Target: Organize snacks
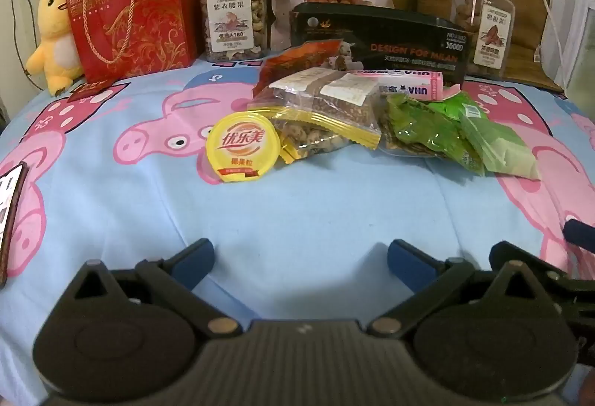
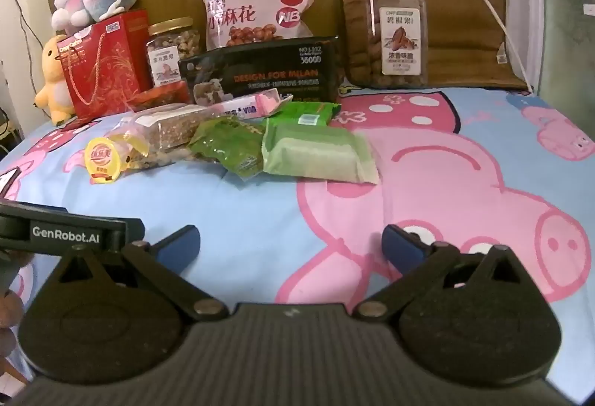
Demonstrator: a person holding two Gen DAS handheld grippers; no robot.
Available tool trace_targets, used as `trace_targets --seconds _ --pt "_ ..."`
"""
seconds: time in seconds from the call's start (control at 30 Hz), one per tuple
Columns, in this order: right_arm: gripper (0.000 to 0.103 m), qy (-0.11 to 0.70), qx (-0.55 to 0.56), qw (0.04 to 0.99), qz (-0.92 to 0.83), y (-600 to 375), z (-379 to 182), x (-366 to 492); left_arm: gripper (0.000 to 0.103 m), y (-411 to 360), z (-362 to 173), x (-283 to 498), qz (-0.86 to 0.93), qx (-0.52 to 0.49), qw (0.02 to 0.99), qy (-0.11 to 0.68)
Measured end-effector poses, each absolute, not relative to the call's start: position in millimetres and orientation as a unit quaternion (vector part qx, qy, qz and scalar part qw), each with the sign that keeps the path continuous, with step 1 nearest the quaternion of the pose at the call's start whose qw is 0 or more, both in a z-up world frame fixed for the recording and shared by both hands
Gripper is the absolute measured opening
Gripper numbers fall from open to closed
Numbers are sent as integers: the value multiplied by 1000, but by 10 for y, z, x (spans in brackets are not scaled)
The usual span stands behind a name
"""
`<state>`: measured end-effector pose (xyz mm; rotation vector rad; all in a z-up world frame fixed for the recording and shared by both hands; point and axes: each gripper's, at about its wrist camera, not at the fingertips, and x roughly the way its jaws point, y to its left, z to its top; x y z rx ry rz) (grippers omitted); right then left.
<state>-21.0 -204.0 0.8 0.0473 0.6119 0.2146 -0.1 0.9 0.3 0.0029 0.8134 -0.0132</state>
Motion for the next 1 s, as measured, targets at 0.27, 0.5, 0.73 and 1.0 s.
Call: trace_targets --seconds 0.27,0.5,0.73,1.0 --pt "103 294 49 948 112 -2111 3 -225 103 -19 7 -112 -15 9 930 368" --pt "103 291 54 949 112 -2111 12 -265 103 34 -30 -226 -36 18 937 348" --pt "103 289 39 946 138 -2055 11 -280 103 144 -13 -288 -49 -10 938 342" --pt "66 284 32 942 175 -2004 67 -266 97 538 202 -370 -30 -4 962 272"
